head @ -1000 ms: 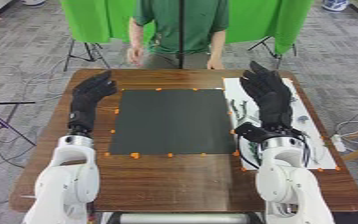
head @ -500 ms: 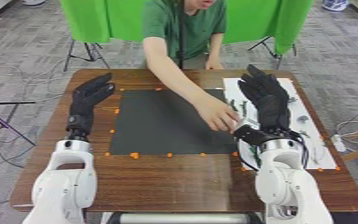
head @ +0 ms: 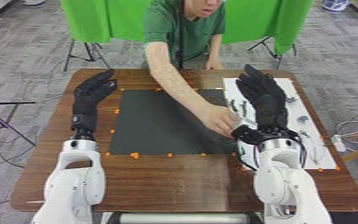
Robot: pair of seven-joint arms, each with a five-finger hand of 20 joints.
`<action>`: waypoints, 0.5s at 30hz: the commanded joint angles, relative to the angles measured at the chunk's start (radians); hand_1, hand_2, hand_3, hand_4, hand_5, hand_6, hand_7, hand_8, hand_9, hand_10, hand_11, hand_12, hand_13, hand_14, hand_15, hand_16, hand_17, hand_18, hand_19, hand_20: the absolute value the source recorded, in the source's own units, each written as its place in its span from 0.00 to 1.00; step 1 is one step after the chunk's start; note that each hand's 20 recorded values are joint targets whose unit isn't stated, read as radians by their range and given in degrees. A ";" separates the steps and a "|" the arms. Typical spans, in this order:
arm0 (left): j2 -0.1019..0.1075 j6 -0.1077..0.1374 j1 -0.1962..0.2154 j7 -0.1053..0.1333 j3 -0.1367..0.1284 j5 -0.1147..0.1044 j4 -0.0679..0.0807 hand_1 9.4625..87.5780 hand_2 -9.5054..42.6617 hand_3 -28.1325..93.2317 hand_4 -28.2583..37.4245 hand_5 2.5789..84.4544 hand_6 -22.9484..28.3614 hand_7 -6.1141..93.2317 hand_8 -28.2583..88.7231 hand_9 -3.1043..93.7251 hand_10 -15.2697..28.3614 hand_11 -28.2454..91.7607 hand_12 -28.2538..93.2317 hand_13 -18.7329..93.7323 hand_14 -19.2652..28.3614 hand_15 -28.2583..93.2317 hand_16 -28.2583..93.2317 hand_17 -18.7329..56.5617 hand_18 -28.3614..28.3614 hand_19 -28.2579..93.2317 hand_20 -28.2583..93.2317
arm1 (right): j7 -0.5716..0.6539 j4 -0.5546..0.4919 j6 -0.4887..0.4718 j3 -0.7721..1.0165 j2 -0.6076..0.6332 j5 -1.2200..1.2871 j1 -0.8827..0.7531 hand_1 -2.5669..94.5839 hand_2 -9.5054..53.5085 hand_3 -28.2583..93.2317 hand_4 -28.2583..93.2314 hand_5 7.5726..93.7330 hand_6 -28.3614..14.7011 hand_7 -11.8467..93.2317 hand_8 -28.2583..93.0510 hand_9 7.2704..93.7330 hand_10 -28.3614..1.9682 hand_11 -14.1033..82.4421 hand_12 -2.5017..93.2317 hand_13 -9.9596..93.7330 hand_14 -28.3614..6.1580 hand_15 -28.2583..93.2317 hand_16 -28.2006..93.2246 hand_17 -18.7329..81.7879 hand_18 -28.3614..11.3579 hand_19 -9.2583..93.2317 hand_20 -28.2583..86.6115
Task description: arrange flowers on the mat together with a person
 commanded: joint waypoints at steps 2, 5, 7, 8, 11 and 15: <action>-0.004 0.009 0.013 -0.009 0.007 -0.012 0.001 0.33 0.08 0.73 0.25 0.53 0.56 0.21 0.18 0.51 0.68 0.43 0.34 0.49 0.82 0.46 0.22 0.27 0.77 0.42 0.40 | -0.003 -0.005 0.008 -0.003 -0.002 -0.010 -0.009 0.16 0.16 0.82 0.11 0.46 0.59 0.23 0.17 0.46 0.41 0.21 0.19 0.43 0.41 0.31 0.40 0.36 0.37 0.11 0.45; -0.005 0.012 0.015 -0.012 0.005 -0.016 -0.001 0.33 0.08 0.74 0.25 0.53 0.56 0.21 0.18 0.51 0.68 0.43 0.34 0.49 0.82 0.46 0.22 0.27 0.77 0.42 0.40 | -0.005 -0.005 0.003 -0.006 0.000 -0.011 -0.005 0.16 0.16 0.82 0.11 0.46 0.59 0.23 0.17 0.46 0.41 0.21 0.20 0.43 0.41 0.31 0.40 0.36 0.38 0.11 0.45; -0.007 0.007 0.019 -0.017 0.003 -0.014 -0.003 0.33 0.08 0.74 0.25 0.53 0.56 0.21 0.18 0.51 0.68 0.43 0.34 0.49 0.82 0.46 0.22 0.27 0.77 0.42 0.40 | -0.007 -0.009 0.002 -0.005 -0.002 -0.014 -0.010 0.16 0.16 0.82 0.11 0.46 0.59 0.23 0.17 0.46 0.41 0.21 0.20 0.43 0.40 0.32 0.40 0.36 0.37 0.11 0.45; -0.007 0.009 0.021 -0.018 0.003 -0.012 -0.004 0.33 0.08 0.74 0.25 0.53 0.56 0.21 0.18 0.51 0.68 0.43 0.34 0.49 0.82 0.46 0.22 0.27 0.77 0.42 0.40 | -0.006 -0.011 0.000 -0.004 -0.003 -0.014 -0.015 0.16 0.16 0.82 0.11 0.46 0.59 0.23 0.17 0.46 0.41 0.21 0.20 0.43 0.40 0.32 0.40 0.36 0.37 0.11 0.45; -0.007 0.016 0.019 -0.014 -0.001 -0.015 -0.003 0.33 0.09 0.74 0.25 0.53 0.56 0.21 0.18 0.51 0.68 0.43 0.34 0.49 0.82 0.46 0.22 0.27 0.77 0.42 0.40 | -0.003 -0.009 0.005 -0.005 -0.003 -0.013 -0.015 0.16 0.16 0.82 0.11 0.46 0.59 0.23 0.17 0.46 0.41 0.21 0.20 0.43 0.40 0.32 0.40 0.36 0.37 0.11 0.45; -0.007 0.018 0.020 -0.016 -0.011 -0.016 -0.004 0.32 0.09 0.74 0.25 0.53 0.56 0.21 0.18 0.51 0.67 0.43 0.34 0.49 0.82 0.46 0.22 0.27 0.77 0.42 0.40 | -0.003 -0.012 0.003 -0.003 -0.003 -0.015 -0.017 0.16 0.16 0.81 0.11 0.46 0.59 0.23 0.17 0.46 0.41 0.21 0.20 0.43 0.40 0.32 0.40 0.36 0.37 0.11 0.45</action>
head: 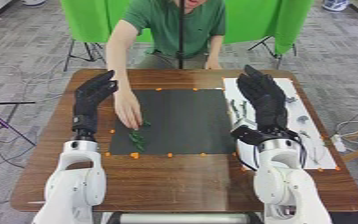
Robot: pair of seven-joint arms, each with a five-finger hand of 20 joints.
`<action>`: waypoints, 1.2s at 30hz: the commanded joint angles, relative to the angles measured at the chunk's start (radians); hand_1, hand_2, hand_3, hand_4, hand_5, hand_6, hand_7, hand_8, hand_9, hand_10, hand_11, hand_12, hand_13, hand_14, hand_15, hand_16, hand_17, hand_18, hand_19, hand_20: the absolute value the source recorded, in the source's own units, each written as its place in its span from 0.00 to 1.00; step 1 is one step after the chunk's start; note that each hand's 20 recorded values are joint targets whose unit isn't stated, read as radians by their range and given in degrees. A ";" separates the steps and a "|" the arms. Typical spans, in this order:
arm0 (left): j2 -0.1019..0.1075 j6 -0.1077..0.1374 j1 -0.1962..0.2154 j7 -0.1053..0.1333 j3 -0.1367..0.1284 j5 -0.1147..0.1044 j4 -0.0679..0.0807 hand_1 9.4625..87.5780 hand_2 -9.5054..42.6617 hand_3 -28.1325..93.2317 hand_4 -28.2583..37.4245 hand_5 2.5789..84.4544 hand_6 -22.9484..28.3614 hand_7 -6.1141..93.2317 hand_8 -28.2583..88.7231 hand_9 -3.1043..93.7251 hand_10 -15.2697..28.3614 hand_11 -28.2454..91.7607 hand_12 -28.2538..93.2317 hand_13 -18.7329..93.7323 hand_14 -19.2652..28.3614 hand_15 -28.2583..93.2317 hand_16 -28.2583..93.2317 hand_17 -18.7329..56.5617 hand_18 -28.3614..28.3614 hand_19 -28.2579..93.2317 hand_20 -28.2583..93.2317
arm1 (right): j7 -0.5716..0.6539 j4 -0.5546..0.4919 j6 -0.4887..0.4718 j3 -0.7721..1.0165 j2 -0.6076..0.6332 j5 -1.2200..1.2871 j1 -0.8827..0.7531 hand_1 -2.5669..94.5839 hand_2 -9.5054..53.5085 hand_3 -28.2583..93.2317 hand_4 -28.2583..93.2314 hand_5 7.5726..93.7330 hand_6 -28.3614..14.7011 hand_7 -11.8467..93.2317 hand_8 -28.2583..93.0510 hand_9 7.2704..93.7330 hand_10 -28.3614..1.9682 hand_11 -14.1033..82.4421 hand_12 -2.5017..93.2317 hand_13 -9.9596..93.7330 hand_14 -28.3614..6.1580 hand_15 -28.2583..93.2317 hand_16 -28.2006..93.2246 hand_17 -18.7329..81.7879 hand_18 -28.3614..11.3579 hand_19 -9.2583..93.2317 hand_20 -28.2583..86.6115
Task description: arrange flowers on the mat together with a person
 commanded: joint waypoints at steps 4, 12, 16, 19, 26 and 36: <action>-0.007 0.017 0.024 -0.016 -0.021 -0.006 -0.005 0.32 0.09 0.74 0.25 0.53 0.56 0.21 0.18 0.51 0.68 0.43 0.34 0.49 0.82 0.46 0.22 0.27 0.77 0.42 0.40 | 0.000 -0.010 0.003 -0.004 -0.004 -0.016 -0.015 0.16 0.16 0.82 0.11 0.46 0.59 0.23 0.17 0.46 0.41 0.21 0.20 0.43 0.39 0.32 0.40 0.36 0.37 0.11 0.45; -0.006 0.016 0.026 -0.016 -0.022 -0.008 -0.006 0.32 0.09 0.74 0.25 0.53 0.56 0.21 0.18 0.51 0.68 0.43 0.34 0.49 0.82 0.46 0.22 0.27 0.77 0.42 0.40 | -0.001 -0.010 0.001 -0.005 -0.002 -0.017 -0.015 0.16 0.15 0.82 0.11 0.46 0.59 0.23 0.17 0.46 0.42 0.21 0.20 0.43 0.39 0.32 0.40 0.36 0.37 0.11 0.45; -0.006 0.019 0.024 -0.017 -0.022 -0.008 -0.003 0.32 0.09 0.74 0.25 0.53 0.56 0.21 0.18 0.51 0.68 0.43 0.34 0.49 0.82 0.46 0.22 0.27 0.77 0.42 0.40 | 0.001 -0.010 -0.001 -0.004 -0.002 -0.018 -0.016 0.16 0.14 0.82 0.11 0.46 0.59 0.23 0.17 0.46 0.41 0.21 0.20 0.43 0.39 0.32 0.40 0.36 0.37 0.11 0.45; -0.005 0.013 0.016 -0.015 -0.018 -0.007 -0.001 0.32 0.09 0.74 0.25 0.53 0.56 0.21 0.18 0.51 0.68 0.43 0.34 0.49 0.82 0.46 0.22 0.27 0.77 0.42 0.40 | -0.002 -0.010 0.002 -0.003 0.001 -0.017 -0.012 0.16 0.14 0.82 0.11 0.46 0.59 0.23 0.17 0.46 0.41 0.21 0.20 0.43 0.39 0.32 0.40 0.36 0.37 0.11 0.45; -0.006 0.015 0.020 -0.019 -0.022 -0.010 -0.002 0.32 0.09 0.74 0.25 0.53 0.56 0.21 0.18 0.51 0.68 0.42 0.34 0.49 0.82 0.46 0.22 0.27 0.77 0.42 0.40 | 0.003 -0.012 -0.012 -0.004 -0.001 -0.020 -0.016 0.17 0.14 0.82 0.11 0.46 0.59 0.23 0.17 0.46 0.41 0.21 0.20 0.43 0.39 0.32 0.40 0.36 0.37 0.11 0.45; 0.000 0.029 0.029 -0.018 -0.024 -0.010 -0.010 0.32 0.09 0.74 0.25 0.53 0.56 0.21 0.18 0.51 0.68 0.43 0.34 0.49 0.82 0.46 0.22 0.27 0.77 0.42 0.40 | 0.014 -0.034 -0.060 0.014 0.009 -0.055 -0.015 0.18 0.10 0.82 0.11 0.46 0.59 0.23 0.17 0.46 0.42 0.21 0.20 0.43 0.38 0.32 0.40 0.36 0.37 0.11 0.45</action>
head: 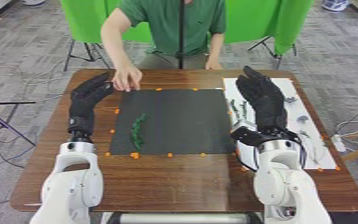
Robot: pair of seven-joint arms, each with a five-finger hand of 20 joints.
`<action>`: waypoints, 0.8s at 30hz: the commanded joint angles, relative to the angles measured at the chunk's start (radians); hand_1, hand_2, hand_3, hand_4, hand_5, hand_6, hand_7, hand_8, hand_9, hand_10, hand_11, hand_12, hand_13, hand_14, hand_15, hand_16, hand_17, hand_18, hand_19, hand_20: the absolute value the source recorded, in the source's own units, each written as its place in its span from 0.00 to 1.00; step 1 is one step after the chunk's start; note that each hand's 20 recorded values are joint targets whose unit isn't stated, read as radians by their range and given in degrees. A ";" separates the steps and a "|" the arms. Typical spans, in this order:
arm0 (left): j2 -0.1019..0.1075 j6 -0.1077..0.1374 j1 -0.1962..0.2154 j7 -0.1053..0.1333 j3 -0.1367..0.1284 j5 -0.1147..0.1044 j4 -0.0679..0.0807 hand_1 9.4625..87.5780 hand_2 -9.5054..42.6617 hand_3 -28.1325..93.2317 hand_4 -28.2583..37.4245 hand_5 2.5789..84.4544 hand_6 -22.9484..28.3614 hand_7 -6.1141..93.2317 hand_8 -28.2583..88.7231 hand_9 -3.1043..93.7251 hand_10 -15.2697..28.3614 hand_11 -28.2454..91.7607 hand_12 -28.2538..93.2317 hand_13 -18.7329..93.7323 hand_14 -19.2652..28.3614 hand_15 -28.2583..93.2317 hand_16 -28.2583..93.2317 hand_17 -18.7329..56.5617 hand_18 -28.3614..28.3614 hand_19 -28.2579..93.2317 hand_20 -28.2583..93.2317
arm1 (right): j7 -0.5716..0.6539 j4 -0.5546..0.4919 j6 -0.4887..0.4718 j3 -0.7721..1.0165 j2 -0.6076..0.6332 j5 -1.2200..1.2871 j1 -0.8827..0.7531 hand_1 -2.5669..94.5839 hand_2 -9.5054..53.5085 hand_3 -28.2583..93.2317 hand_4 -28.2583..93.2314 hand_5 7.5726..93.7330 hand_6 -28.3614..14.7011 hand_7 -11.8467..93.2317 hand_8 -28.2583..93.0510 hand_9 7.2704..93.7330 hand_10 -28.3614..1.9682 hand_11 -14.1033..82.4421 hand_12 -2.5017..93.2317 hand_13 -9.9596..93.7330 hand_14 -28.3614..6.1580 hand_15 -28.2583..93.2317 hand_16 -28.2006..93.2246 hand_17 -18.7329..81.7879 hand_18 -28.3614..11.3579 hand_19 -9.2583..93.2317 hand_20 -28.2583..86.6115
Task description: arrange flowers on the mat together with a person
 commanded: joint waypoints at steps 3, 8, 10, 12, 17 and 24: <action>0.002 0.018 0.015 -0.012 -0.008 -0.003 -0.006 0.32 0.09 0.74 0.25 0.53 0.56 0.21 0.18 0.51 0.68 0.42 0.34 0.49 0.82 0.46 0.22 0.27 0.77 0.42 0.40 | 0.026 -0.082 -0.031 0.040 0.021 -0.227 -0.026 0.21 0.05 0.82 0.11 0.45 0.59 0.23 0.17 0.45 0.42 0.21 0.20 0.43 0.38 0.32 0.40 0.35 0.35 0.12 0.45; 0.011 0.022 0.017 -0.017 -0.009 0.000 -0.011 0.32 0.09 0.74 0.25 0.53 0.56 0.21 0.18 0.51 0.68 0.42 0.34 0.49 0.82 0.46 0.22 0.27 0.77 0.42 0.40 | 0.155 -0.182 0.057 0.072 0.061 -0.881 -0.063 0.20 0.00 0.78 0.05 0.45 0.59 0.23 0.17 0.47 0.42 0.21 0.21 0.46 0.37 0.33 0.42 0.36 0.32 0.15 0.47; 0.012 0.022 0.016 -0.017 -0.007 -0.001 -0.010 0.32 0.09 0.74 0.25 0.53 0.56 0.21 0.18 0.51 0.68 0.42 0.34 0.49 0.82 0.46 0.22 0.27 0.77 0.42 0.40 | 0.235 -0.211 0.096 0.073 0.081 -1.023 -0.077 0.20 0.00 0.79 0.03 0.46 0.59 0.24 0.17 0.49 0.42 0.22 0.23 0.48 0.37 0.34 0.43 0.37 0.32 0.18 0.48; 0.015 0.019 0.018 -0.020 -0.006 0.001 -0.013 0.32 0.08 0.74 0.25 0.53 0.56 0.21 0.18 0.51 0.68 0.42 0.34 0.49 0.82 0.46 0.22 0.27 0.77 0.42 0.40 | 0.279 -0.215 0.138 0.087 0.094 -1.236 -0.107 0.22 0.00 0.81 0.01 0.48 0.60 0.26 0.17 0.52 0.44 0.23 0.24 0.51 0.38 0.35 0.44 0.38 0.31 0.20 0.50; 0.020 0.018 0.017 -0.025 -0.005 0.007 -0.015 0.32 0.08 0.74 0.25 0.53 0.56 0.21 0.18 0.51 0.68 0.42 0.34 0.49 0.82 0.46 0.22 0.27 0.77 0.42 0.40 | 0.448 -0.212 0.130 0.111 0.141 -1.429 -0.150 0.25 0.00 0.83 0.00 0.51 0.61 0.29 0.17 0.56 0.45 0.28 0.26 0.57 0.42 0.36 0.46 0.40 0.33 0.26 0.53; 0.022 0.012 0.012 -0.022 0.004 0.009 -0.015 0.32 0.08 0.74 0.25 0.53 0.56 0.21 0.18 0.51 0.68 0.42 0.34 0.49 0.82 0.46 0.22 0.27 0.77 0.42 0.40 | 0.623 -0.202 0.117 0.174 0.202 -1.537 -0.237 0.31 0.00 0.85 0.00 0.52 0.63 0.33 0.17 0.57 0.47 0.35 0.29 0.57 0.42 0.41 0.50 0.40 0.34 0.32 0.55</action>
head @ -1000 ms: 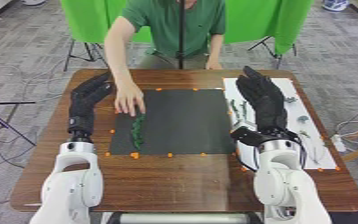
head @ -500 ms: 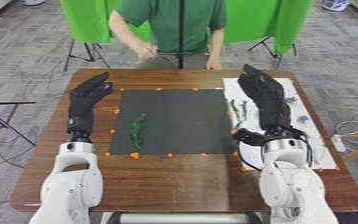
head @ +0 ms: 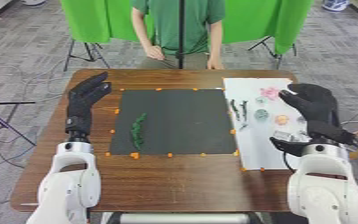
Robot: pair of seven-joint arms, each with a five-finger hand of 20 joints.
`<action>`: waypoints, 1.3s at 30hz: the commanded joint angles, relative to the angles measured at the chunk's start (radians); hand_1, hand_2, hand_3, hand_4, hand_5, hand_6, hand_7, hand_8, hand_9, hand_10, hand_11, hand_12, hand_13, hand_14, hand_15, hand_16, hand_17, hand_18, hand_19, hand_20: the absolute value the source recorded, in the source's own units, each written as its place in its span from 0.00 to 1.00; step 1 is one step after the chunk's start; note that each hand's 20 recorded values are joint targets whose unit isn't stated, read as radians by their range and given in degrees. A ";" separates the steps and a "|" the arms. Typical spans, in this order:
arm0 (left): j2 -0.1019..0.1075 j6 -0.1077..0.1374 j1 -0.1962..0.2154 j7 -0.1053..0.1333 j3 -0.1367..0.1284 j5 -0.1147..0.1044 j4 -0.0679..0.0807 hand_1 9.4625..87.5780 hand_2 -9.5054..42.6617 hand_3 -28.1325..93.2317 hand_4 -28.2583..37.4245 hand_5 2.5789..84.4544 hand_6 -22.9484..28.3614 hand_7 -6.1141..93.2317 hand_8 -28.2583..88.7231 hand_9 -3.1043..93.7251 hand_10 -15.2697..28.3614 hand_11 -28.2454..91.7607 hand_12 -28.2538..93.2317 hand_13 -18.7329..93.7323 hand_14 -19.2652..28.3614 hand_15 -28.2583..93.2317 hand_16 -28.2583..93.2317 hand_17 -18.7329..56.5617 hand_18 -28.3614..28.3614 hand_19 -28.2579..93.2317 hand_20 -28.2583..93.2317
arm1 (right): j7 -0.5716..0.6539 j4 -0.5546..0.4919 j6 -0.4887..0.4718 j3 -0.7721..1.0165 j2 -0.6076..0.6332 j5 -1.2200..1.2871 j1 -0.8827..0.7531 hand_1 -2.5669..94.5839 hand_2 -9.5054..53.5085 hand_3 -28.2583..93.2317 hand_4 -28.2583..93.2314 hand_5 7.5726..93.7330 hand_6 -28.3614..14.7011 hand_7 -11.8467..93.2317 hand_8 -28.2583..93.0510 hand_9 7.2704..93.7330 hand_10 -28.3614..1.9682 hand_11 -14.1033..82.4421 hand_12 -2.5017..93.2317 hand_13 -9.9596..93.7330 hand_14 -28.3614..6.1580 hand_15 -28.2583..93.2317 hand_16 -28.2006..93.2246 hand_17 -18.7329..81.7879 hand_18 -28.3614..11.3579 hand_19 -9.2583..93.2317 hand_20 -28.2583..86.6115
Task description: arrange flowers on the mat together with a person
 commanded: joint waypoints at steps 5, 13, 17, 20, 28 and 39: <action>0.004 0.011 0.012 -0.013 0.005 0.002 -0.005 0.32 0.08 0.74 0.25 0.53 0.56 0.21 0.18 0.51 0.68 0.42 0.34 0.49 0.82 0.46 0.22 0.27 0.77 0.42 0.40 | 0.212 0.011 -0.081 0.100 0.078 -0.579 -0.158 0.32 0.00 0.85 0.00 0.53 0.64 0.35 0.17 0.56 0.45 0.37 0.30 0.55 0.41 0.45 0.49 0.40 0.34 0.33 0.55; 0.005 0.006 0.014 -0.013 0.003 0.007 -0.008 0.32 0.08 0.74 0.25 0.53 0.56 0.21 0.18 0.51 0.68 0.42 0.34 0.49 0.82 0.46 0.22 0.27 0.77 0.42 0.40 | 0.257 0.027 -0.236 0.130 0.113 -0.519 -0.166 0.32 0.00 0.85 0.00 0.56 0.63 0.34 0.17 0.58 0.44 0.40 0.30 0.57 0.39 0.53 0.48 0.40 0.32 0.36 0.55; 0.006 0.004 0.012 -0.016 0.006 0.009 -0.009 0.32 0.08 0.74 0.25 0.53 0.56 0.21 0.18 0.51 0.68 0.42 0.34 0.49 0.82 0.46 0.22 0.27 0.77 0.42 0.40 | 0.255 0.045 -0.294 0.147 0.128 -0.474 -0.150 0.33 0.00 0.84 0.00 0.60 0.62 0.33 0.17 0.62 0.45 0.41 0.30 0.60 0.40 0.57 0.48 0.42 0.31 0.38 0.55; 0.006 0.002 0.009 -0.016 0.005 0.008 -0.007 0.32 0.08 0.74 0.25 0.53 0.56 0.21 0.18 0.51 0.68 0.42 0.34 0.49 0.82 0.46 0.22 0.27 0.77 0.42 0.40 | 0.261 0.066 -0.307 0.152 0.143 -0.459 -0.136 0.34 0.00 0.83 0.00 0.63 0.62 0.32 0.17 0.66 0.45 0.41 0.30 0.64 0.41 0.58 0.48 0.43 0.32 0.38 0.55; 0.007 0.001 0.012 -0.015 0.005 0.007 -0.008 0.32 0.08 0.74 0.25 0.53 0.56 0.21 0.18 0.51 0.68 0.42 0.34 0.49 0.82 0.46 0.22 0.27 0.77 0.42 0.40 | 0.279 0.109 -0.368 0.132 0.172 -0.442 -0.108 0.34 0.00 0.82 0.00 0.67 0.62 0.30 0.18 0.71 0.46 0.40 0.30 0.68 0.42 0.59 0.49 0.45 0.32 0.38 0.56; 0.004 -0.004 0.010 -0.015 0.005 0.009 -0.008 0.33 0.08 0.74 0.25 0.53 0.56 0.21 0.18 0.51 0.68 0.42 0.34 0.48 0.82 0.46 0.22 0.27 0.77 0.42 0.40 | 0.271 0.168 -0.398 0.081 0.185 -0.430 -0.092 0.34 0.00 0.82 0.00 0.68 0.62 0.30 0.19 0.72 0.47 0.40 0.31 0.69 0.43 0.59 0.49 0.46 0.31 0.39 0.57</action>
